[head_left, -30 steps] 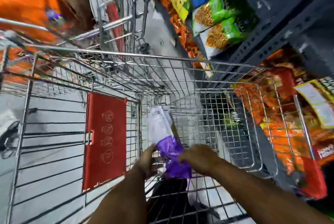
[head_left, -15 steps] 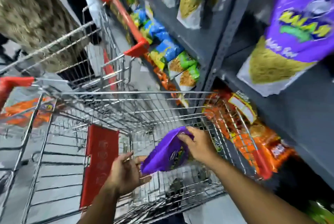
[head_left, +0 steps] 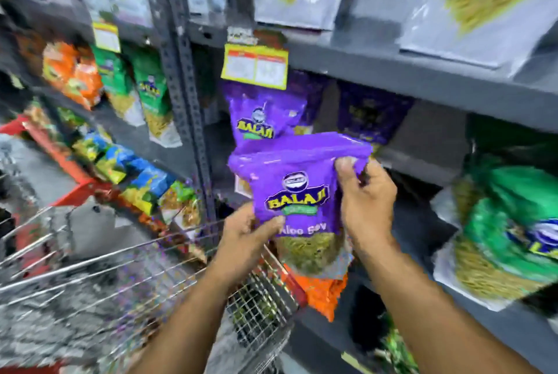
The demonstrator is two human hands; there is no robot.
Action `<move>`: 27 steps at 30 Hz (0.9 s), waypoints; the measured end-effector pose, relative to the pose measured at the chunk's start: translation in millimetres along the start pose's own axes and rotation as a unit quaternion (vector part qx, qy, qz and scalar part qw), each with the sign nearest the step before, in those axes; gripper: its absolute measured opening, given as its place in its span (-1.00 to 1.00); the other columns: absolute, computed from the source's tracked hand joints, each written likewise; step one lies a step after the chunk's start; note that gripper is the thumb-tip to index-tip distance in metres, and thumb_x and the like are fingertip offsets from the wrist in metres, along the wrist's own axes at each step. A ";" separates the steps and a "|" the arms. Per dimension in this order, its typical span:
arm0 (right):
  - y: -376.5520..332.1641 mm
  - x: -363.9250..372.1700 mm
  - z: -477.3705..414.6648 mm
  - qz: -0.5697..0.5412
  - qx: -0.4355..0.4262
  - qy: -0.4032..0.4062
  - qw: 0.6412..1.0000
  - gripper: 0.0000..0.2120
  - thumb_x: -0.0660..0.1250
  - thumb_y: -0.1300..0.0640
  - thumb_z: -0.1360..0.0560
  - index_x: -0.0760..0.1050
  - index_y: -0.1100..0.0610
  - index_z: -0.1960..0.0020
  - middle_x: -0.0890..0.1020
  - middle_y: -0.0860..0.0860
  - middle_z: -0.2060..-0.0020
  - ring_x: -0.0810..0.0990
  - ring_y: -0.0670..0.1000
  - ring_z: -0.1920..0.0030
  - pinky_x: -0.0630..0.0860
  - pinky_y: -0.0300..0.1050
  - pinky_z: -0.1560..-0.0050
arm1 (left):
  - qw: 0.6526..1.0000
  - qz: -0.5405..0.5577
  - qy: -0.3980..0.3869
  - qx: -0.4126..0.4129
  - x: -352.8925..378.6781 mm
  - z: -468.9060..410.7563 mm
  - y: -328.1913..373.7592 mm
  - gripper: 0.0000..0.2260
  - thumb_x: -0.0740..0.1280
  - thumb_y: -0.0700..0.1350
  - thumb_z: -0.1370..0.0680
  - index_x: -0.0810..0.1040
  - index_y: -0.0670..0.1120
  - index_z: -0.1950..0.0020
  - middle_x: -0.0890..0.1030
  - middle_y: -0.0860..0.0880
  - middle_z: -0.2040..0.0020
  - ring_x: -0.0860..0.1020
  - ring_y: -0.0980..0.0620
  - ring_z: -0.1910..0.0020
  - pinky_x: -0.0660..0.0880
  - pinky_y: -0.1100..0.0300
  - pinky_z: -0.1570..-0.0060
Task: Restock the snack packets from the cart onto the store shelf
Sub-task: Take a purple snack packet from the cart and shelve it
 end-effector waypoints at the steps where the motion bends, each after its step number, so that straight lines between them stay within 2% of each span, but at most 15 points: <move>1: 0.8 -11.6 -14.4 0.012 -0.009 0.024 1.000 -0.87 0.34 0.21 -0.51 0.53 0.21 0.20 0.54 0.03 0.33 0.40 -0.21 0.35 0.39 -0.28 0.34 | 1.000 0.003 -0.007 0.004 17.5 -17.2 0.7 -0.77 0.39 -0.29 -0.46 0.61 -0.16 -0.11 0.68 -0.17 -0.05 0.60 -0.04 -0.01 0.55 0.03 -0.10; 3: 6.4 -30.9 -37.4 0.021 -0.006 0.053 0.998 -0.89 0.34 0.20 -0.52 0.55 0.09 0.18 0.58 -0.03 0.34 0.45 -0.22 0.34 0.44 -0.30 0.29 | 1.000 -0.009 -0.024 -0.004 43.1 -48.7 -4.1 -0.78 0.34 -0.35 -0.49 0.57 -0.26 -0.13 0.65 -0.23 -0.07 0.59 -0.01 0.04 0.53 0.04 -0.07; 4: 11.9 -38.0 -46.3 0.031 -0.001 0.062 0.998 -0.88 0.34 0.17 -0.52 0.55 0.04 0.19 0.61 -0.06 0.33 0.48 -0.19 0.31 0.47 -0.22 0.26 | 0.999 -0.022 -0.034 -0.004 52.5 -62.0 -6.2 -0.78 0.32 -0.36 -0.51 0.54 -0.31 -0.15 0.64 -0.21 -0.07 0.60 0.05 0.09 0.56 0.14 -0.01; 6: 25.1 -51.8 -60.1 0.067 0.004 0.071 0.995 -0.88 0.34 0.12 -0.52 0.55 0.03 0.20 0.65 0.04 0.32 0.50 -0.11 0.28 0.48 -0.12 0.21 | 0.998 -0.034 -0.049 0.007 66.4 -84.1 -8.6 -0.76 0.28 -0.41 -0.51 0.50 -0.37 -0.18 0.60 -0.19 -0.09 0.61 0.20 0.17 0.53 0.31 0.09; 8: 37.2 -58.6 -68.0 0.082 0.015 0.063 0.995 -0.88 0.32 0.10 -0.52 0.56 0.03 0.19 0.65 0.12 0.27 0.52 -0.05 0.24 0.52 0.02 0.16 | 0.997 -0.036 -0.062 0.016 72.9 -100.1 -13.5 -0.75 0.28 -0.41 -0.51 0.50 -0.35 -0.20 0.59 -0.18 -0.11 0.62 0.28 0.17 0.52 0.42 0.11; 10: 48.1 -61.8 -69.5 0.079 0.042 0.053 0.995 -0.93 0.32 0.07 -0.50 0.57 -0.03 0.14 0.68 0.09 0.17 0.59 0.02 0.16 0.56 0.16 0.04 | 0.997 -0.025 -0.068 0.016 73.5 -109.9 -19.7 -0.76 0.30 -0.38 -0.52 0.53 -0.25 -0.18 0.61 -0.16 -0.10 0.63 0.30 0.15 0.52 0.45 0.13; 11: 53.9 -64.6 -68.0 0.072 0.060 0.040 0.995 -0.96 0.34 0.03 -0.48 0.57 -0.05 0.09 0.69 0.08 0.11 0.63 0.05 0.11 0.58 0.18 -0.01 | 0.997 -0.020 -0.067 0.014 73.8 -114.5 -24.2 -0.76 0.32 -0.36 -0.52 0.54 -0.19 -0.17 0.62 -0.15 -0.09 0.63 0.29 0.12 0.52 0.43 0.11; 13: 69.7 -70.0 -55.9 0.077 0.102 -0.015 0.992 -0.82 0.39 -0.02 -0.44 0.55 -0.04 -0.03 0.70 0.03 0.03 0.67 0.04 0.02 0.59 0.14 -0.05 | 0.998 -0.011 -0.065 0.001 70.9 -117.6 -39.6 -0.68 0.42 -0.27 -0.46 0.53 -0.12 -0.20 0.66 -0.09 -0.09 0.64 0.19 0.02 0.54 0.32 0.02; 15: 88.0 -74.4 -34.1 0.079 0.135 -0.074 0.985 -0.74 0.43 0.07 -0.44 0.51 0.00 -0.12 0.69 0.00 -0.03 0.66 -0.03 -0.04 0.58 0.08 -0.07 | 0.996 -0.013 -0.089 -0.017 65.0 -114.7 -60.4 -0.46 0.56 -0.15 -0.32 0.48 -0.07 -0.26 0.68 0.01 -0.10 0.63 0.09 -0.07 0.56 0.24 -0.02; 16: 95.3 -74.8 -24.9 0.072 0.148 -0.085 0.983 -0.71 0.43 0.14 -0.45 0.49 0.04 -0.15 0.68 0.04 -0.06 0.65 0.01 -0.07 0.57 0.10 -0.10 | 0.993 -0.026 -0.109 -0.029 62.0 -112.7 -69.8 -0.38 0.60 -0.11 -0.25 0.47 -0.03 -0.26 0.69 0.03 -0.10 0.62 0.07 -0.10 0.56 0.21 -0.03; 19: 110.4 -75.0 -13.0 0.048 0.174 -0.061 0.982 -0.71 0.41 0.21 -0.46 0.47 0.10 -0.16 0.68 0.10 -0.07 0.64 0.13 -0.10 0.57 0.15 -0.13 | 0.988 -0.041 -0.139 -0.050 58.2 -110.0 -87.6 -0.32 0.66 -0.03 -0.15 0.49 0.06 -0.21 0.68 0.04 -0.12 0.62 0.01 -0.14 0.58 0.07 -0.07; 22: 115.3 -69.6 -14.0 0.042 0.189 -0.049 0.980 -0.69 0.42 0.16 -0.46 0.46 0.09 -0.17 0.68 0.09 -0.07 0.65 0.09 -0.07 0.54 0.27 -0.15 | 0.986 -0.017 -0.157 -0.046 58.1 -114.1 -82.9 -0.32 0.66 -0.04 -0.16 0.50 0.02 -0.22 0.67 -0.07 -0.16 0.61 -0.10 -0.17 0.53 -0.20 -0.19; 24: 112.0 -65.1 -13.6 0.034 0.178 -0.050 0.982 -0.61 0.42 0.21 -0.45 0.41 0.16 -0.23 0.65 0.16 -0.12 0.63 0.14 -0.11 0.50 0.33 -0.17 | 0.989 -0.013 -0.141 -0.032 59.0 -114.2 -81.6 -0.26 0.65 -0.07 -0.16 0.45 -0.05 -0.29 0.61 -0.15 -0.23 0.55 -0.18 -0.24 0.47 -0.28 -0.24; 26: 104.7 -65.3 -8.9 0.040 0.155 -0.035 0.986 -0.41 0.42 0.24 -0.44 0.25 0.20 -0.38 0.56 0.19 -0.25 0.56 0.16 -0.22 0.45 0.30 -0.25 | 0.995 -0.063 -0.073 0.011 58.4 -106.9 -86.2 -0.15 0.64 -0.07 -0.16 0.35 -0.10 -0.37 0.50 -0.18 -0.34 0.46 -0.19 -0.34 0.40 -0.26 -0.32; 27: 100.2 -64.4 -3.6 0.059 0.157 -0.017 0.986 -0.30 0.44 0.18 -0.43 0.15 0.17 -0.45 0.50 0.17 -0.31 0.51 0.13 -0.28 0.43 0.26 -0.29 | 0.991 -0.120 -0.022 0.053 56.6 -97.7 -89.4 -0.15 0.63 -0.02 -0.18 0.33 -0.07 -0.38 0.46 -0.13 -0.37 0.43 -0.14 -0.37 0.38 -0.22 -0.35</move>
Point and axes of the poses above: each hand's wrist, its own z-axis away from the middle knuckle, its own x-axis out of the palm, y = z × x, the point moved 1 cm from there along -z, towards the middle knuckle
